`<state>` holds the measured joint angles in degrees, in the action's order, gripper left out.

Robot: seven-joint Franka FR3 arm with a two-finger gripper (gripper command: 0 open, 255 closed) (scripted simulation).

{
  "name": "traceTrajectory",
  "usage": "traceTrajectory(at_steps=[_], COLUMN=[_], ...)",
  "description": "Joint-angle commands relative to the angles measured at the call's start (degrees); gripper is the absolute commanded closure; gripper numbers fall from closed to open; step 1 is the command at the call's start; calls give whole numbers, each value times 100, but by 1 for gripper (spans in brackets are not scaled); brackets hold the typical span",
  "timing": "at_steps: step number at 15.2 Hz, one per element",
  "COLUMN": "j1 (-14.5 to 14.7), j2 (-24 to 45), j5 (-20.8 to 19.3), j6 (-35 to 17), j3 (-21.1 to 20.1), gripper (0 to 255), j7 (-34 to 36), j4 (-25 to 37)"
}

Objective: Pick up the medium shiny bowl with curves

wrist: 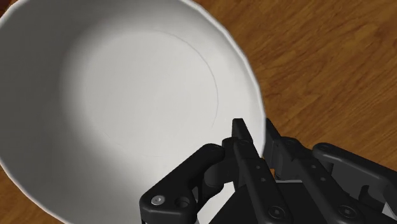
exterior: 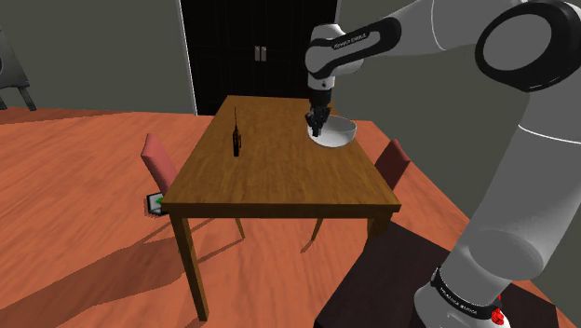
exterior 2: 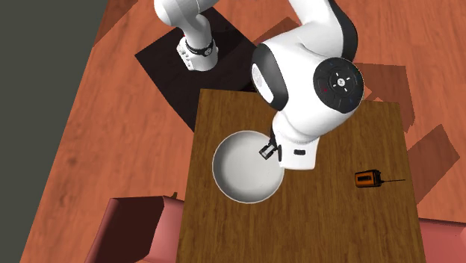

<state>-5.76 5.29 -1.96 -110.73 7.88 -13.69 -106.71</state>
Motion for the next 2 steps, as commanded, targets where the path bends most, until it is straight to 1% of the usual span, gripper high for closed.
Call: traceTrajectory(at_steps=[1, 2], j1=[-2, -2], j2=[-26, -25], j5=[-3, -3], j6=[88, 88], j3=[2, 2], gripper=[255, 255], j7=[-6, -6], j4=[65, 65])
